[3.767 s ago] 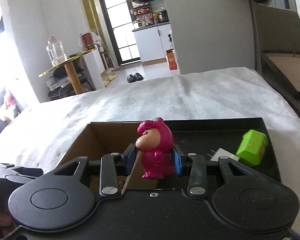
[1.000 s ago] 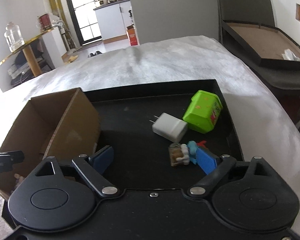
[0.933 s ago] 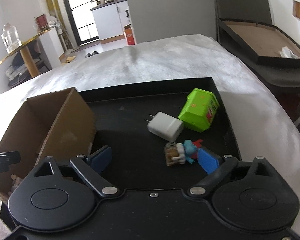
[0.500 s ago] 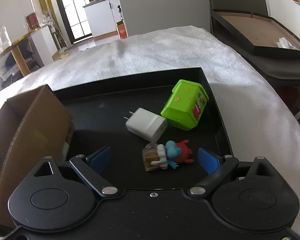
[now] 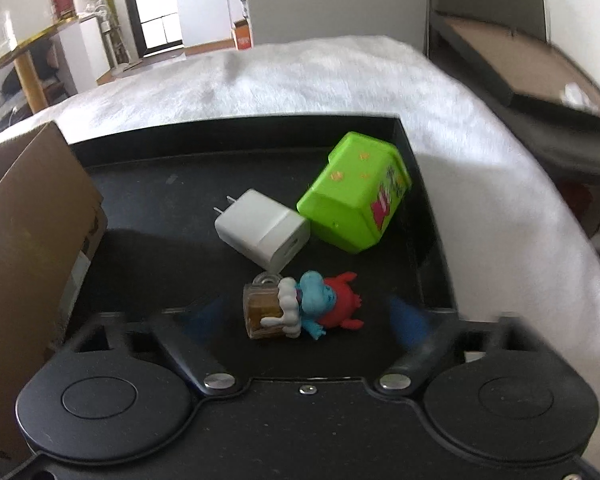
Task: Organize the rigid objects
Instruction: 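Lower the right gripper onto the jar-and-blue-character figurine and close, then carry the figurine with the right gripper into the box and open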
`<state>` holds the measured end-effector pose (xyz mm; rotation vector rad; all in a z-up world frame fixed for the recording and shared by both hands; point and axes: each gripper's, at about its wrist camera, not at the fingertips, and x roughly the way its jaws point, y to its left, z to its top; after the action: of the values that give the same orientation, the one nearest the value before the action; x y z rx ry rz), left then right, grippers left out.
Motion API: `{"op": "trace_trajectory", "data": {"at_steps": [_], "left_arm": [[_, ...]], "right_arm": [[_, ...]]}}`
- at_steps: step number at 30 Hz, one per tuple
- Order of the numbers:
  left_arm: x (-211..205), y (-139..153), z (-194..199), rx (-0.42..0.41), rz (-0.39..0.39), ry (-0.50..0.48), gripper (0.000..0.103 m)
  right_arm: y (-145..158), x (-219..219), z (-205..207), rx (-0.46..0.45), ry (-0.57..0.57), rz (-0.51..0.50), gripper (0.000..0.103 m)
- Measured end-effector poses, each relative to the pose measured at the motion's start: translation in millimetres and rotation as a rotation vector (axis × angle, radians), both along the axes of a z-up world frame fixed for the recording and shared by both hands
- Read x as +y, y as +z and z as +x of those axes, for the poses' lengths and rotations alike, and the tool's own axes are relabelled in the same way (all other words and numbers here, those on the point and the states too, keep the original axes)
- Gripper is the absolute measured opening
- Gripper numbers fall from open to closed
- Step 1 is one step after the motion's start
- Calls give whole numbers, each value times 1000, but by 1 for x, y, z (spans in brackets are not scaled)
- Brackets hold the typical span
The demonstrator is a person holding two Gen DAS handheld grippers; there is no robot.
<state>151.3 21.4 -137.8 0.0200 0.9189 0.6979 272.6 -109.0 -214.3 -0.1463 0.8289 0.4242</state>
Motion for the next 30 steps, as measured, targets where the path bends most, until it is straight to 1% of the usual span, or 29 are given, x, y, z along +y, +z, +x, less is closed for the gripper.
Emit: {"op": "trace_trajectory", "data": {"at_steps": [4,7,13,16,21,26,30], "left_arm": [[-1,0,0,1,1,-3,80],[0,1,-1,-3,0,-7,80],[2,2,-4,-17,-15,-4,80],[4,3,-6,-23,-23,-8,80],[6,6,-12,-45,-41,-18,80],[13,8,-18,-68,-67,-10,80],[17,9,-23,-91,-83,-9,80]], "right_arm": [[5,-4,-2,40,2,24,58],[9,-9,-5,50,-25,25,58],[21,-12,-7,59,-60,59,58],[29,-9,-9,36,-63,70,58],[43,-1,-17,-24,-36,107,58],[59,10,-24,-58,-1,153,58],[68,19,-29,-68,14,173,58]]}}
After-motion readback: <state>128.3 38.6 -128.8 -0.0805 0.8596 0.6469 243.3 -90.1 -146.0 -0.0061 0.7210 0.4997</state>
